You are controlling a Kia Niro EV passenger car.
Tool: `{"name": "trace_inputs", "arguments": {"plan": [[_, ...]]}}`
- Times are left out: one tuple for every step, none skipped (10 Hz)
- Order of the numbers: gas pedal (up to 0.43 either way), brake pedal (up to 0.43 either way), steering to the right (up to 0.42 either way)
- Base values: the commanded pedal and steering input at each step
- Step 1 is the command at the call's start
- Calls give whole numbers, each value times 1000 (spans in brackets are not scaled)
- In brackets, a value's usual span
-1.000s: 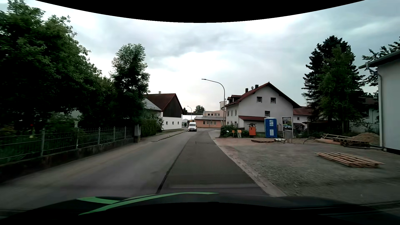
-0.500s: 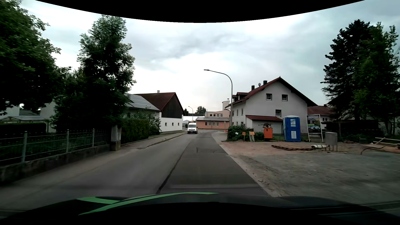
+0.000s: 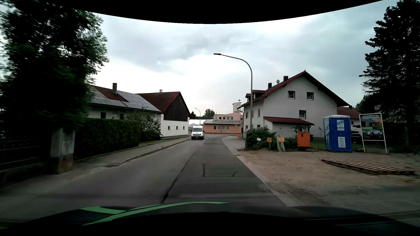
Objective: Follow the waypoints while adhering to traffic rules and regulations
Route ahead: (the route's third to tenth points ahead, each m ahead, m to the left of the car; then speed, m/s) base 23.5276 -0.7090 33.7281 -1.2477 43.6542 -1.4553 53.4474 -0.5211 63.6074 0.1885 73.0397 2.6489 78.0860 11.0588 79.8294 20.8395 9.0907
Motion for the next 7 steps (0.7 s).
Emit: {"name": "trace_inputs", "arguments": {"plan": [[0, 0, 17], [0, 0, 17], [0, 0, 14], [0, 0, 11], [8, 0, 8], [8, 0, 6], [8, 0, 6]]}}
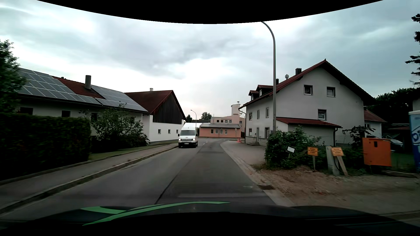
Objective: Follow the waypoints while adhering to traffic rules and regulations
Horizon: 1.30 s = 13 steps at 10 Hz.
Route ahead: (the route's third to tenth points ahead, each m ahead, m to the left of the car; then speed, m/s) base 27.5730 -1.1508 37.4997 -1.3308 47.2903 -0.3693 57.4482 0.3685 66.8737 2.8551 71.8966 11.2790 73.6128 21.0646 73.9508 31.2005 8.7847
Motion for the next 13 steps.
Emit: {"name": "trace_inputs", "arguments": {"plan": [[8, 0, 6], [8, 0, 6], [8, 0, 5], [8, 0, 8], [8, 0, 8], [8, 0, 8], [8, 0, 8], [8, 0, 9], [20, 0, 9], [20, 0, 9], [20, 0, 8], [20, 0, 7], [20, 0, 7]]}}
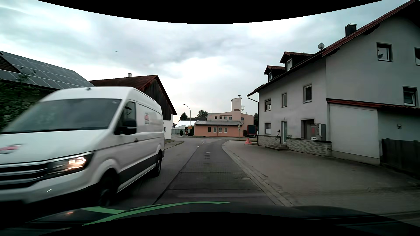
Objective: Follow the waypoints while adhering to traffic rules and regulations
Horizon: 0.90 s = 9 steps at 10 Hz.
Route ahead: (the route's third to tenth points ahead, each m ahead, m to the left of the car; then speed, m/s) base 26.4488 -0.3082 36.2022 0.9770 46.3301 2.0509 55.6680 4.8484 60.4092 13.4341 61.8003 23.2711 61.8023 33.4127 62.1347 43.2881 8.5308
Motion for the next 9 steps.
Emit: {"name": "trace_inputs", "arguments": {"plan": [[20, 0, 6], [20, 0, 6], [20, 0, 6], [20, 0, 6], [20, 0, 5], [20, 0, 5], [20, 0, 5], [20, 0, 5], [20, 0, 4]]}}
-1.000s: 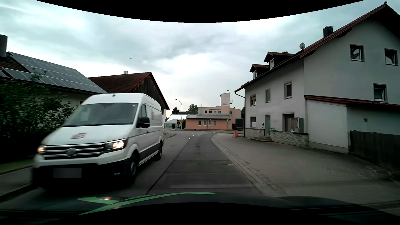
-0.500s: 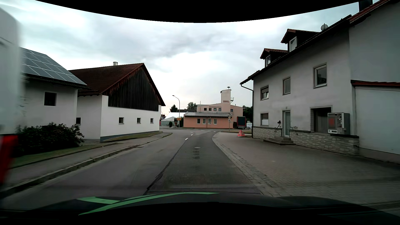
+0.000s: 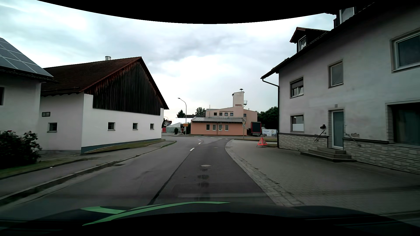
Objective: Follow the waypoints while adhering to traffic rules and regulations
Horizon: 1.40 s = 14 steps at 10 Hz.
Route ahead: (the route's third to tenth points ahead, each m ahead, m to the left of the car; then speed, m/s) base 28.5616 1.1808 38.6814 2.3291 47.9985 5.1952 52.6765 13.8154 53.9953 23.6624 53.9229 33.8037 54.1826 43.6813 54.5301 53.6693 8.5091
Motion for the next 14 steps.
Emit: {"name": "trace_inputs", "arguments": {"plan": [[20, 0, 4], [20, 0, 4], [20, 0, 6], [20, 0, 7], [20, 0, 11], [8, 0, 4], [8, 0, -5], [8, 0, -6], [8, 0, -6], [8, 0, -6], [8, 0, -6], [8, 0, -1], [8, 0, 16], [8, 0, 30]]}}
